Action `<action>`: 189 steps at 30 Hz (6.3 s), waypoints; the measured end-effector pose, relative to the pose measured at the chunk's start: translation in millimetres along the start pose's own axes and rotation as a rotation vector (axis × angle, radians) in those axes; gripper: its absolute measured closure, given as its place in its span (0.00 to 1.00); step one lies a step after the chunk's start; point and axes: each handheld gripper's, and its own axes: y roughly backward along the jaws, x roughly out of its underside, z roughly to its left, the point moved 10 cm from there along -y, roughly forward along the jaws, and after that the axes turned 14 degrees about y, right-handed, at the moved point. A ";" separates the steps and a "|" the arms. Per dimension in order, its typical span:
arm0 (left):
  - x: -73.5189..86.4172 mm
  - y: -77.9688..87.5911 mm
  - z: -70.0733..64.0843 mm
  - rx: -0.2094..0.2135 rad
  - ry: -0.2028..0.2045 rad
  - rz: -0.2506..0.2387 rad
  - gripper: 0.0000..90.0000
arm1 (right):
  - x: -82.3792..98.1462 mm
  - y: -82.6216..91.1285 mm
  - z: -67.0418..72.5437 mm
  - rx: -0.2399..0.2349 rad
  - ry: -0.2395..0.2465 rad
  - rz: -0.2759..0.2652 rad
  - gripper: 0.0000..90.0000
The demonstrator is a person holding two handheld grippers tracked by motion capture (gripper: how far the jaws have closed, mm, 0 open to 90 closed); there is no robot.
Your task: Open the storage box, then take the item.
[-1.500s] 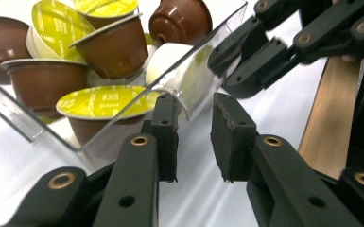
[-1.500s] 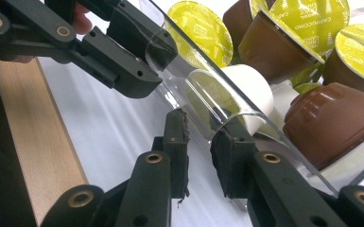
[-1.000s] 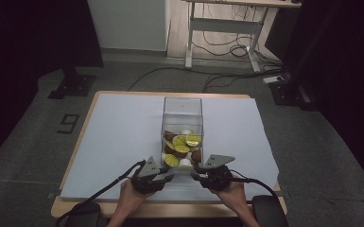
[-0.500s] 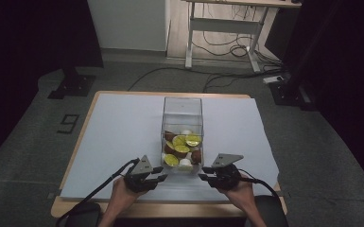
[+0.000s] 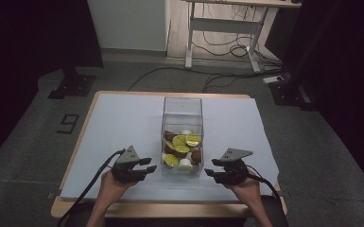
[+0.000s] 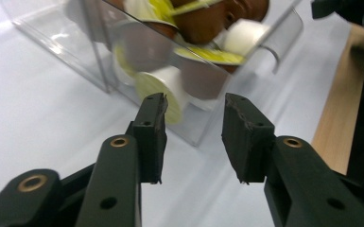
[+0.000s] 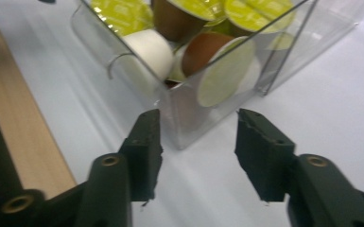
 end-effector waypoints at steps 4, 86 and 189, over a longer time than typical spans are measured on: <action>-6.3 3.5 8.7 -0.011 0.018 -0.012 0.62 | -0.3 1.3 -7.6 0.017 -0.012 -0.006 0.43; 45.5 -45.6 82.5 -0.288 0.118 0.161 0.00 | 76.9 -43.7 -55.0 0.088 -0.131 0.205 0.00; 45.7 -45.7 82.6 -0.288 0.118 0.163 0.00 | -73.9 -102.4 -3.6 -0.155 0.073 0.199 0.37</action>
